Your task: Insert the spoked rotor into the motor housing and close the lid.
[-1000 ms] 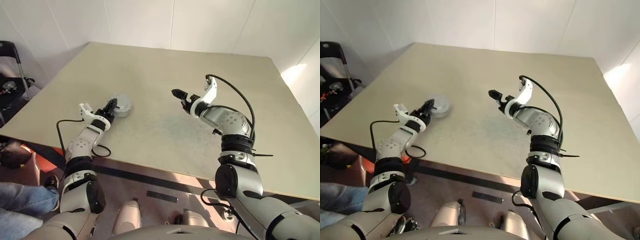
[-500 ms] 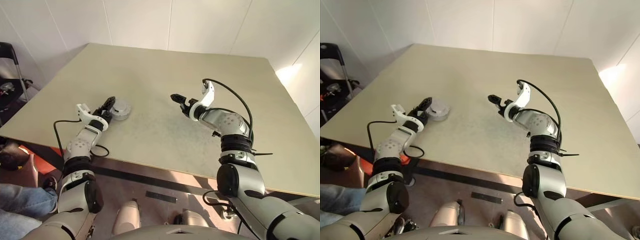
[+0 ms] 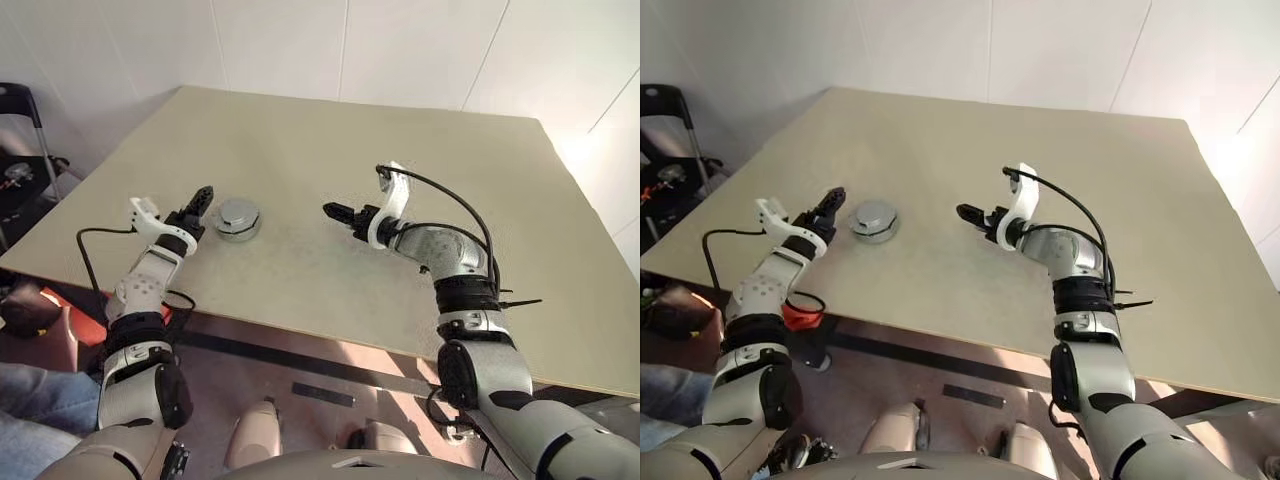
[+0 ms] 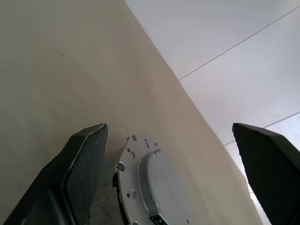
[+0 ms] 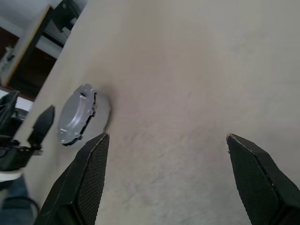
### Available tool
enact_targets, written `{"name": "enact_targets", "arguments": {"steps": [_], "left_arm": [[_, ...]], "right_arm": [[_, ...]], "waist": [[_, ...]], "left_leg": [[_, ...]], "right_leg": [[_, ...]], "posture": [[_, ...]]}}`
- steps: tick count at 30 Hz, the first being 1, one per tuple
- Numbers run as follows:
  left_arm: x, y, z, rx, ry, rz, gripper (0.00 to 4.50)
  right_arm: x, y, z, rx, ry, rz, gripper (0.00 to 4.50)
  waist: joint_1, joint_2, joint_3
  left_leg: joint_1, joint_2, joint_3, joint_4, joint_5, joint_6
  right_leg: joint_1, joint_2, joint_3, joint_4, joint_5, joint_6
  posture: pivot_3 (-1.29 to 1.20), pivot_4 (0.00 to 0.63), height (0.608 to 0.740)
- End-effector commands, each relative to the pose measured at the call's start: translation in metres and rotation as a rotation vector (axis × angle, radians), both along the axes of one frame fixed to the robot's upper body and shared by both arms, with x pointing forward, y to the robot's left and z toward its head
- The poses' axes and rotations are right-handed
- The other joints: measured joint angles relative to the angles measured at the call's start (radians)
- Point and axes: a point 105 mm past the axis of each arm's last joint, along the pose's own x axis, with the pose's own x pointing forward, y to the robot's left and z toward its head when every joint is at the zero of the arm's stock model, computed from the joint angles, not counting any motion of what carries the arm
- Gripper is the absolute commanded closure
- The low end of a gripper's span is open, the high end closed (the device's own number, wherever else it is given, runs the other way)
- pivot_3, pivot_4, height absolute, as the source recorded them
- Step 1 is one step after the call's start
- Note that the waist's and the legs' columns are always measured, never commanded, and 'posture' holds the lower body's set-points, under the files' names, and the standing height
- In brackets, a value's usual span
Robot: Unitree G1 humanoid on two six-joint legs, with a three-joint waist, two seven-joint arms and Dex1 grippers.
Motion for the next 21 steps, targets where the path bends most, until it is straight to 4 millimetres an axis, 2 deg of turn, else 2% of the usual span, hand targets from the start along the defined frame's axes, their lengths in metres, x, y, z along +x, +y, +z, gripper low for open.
{"name": "enact_targets", "arguments": {"steps": [1,5,12,21], "left_arm": [[-0.001,-0.016,0.013,0.196,-0.062,-0.042,0.03],[0.000,-0.022,0.006,0.360,-0.051,-0.036,0.03],[0.003,-0.030,0.007,0.512,-0.084,-0.041,0.03],[0.004,-0.020,0.013,0.632,-0.112,0.006,0.03]], "right_arm": [[0.002,-0.004,0.025,-0.112,-0.230,-0.004,0.00],[-0.003,-0.005,0.017,-0.183,-0.272,0.032,0.00],[-0.004,-0.006,0.013,-0.214,-0.283,0.037,0.00],[-0.005,-0.005,0.007,-0.230,-0.263,0.063,0.00]], "waist": [[-0.001,0.000,0.000],[-0.004,0.000,0.000],[-0.007,0.000,0.000],[-0.008,0.000,0.000]], "left_leg": [[0.000,0.000,0.000,0.000,0.000,0.000],[0.001,0.000,0.000,0.001,0.000,0.000],[0.002,0.001,0.000,0.003,0.000,0.000],[0.002,0.001,0.000,0.004,0.000,0.000]], "right_leg": [[0.000,0.000,0.000,0.000,0.000,0.000],[0.001,0.000,0.000,0.001,0.000,0.000],[0.003,0.000,0.000,0.001,0.001,-0.001],[0.002,0.000,0.000,0.002,0.002,-0.002]], "posture": [[0.00,0.000,0.740],[0.00,0.000,0.740],[0.00,0.000,0.740],[0.00,0.000,0.740]]}}
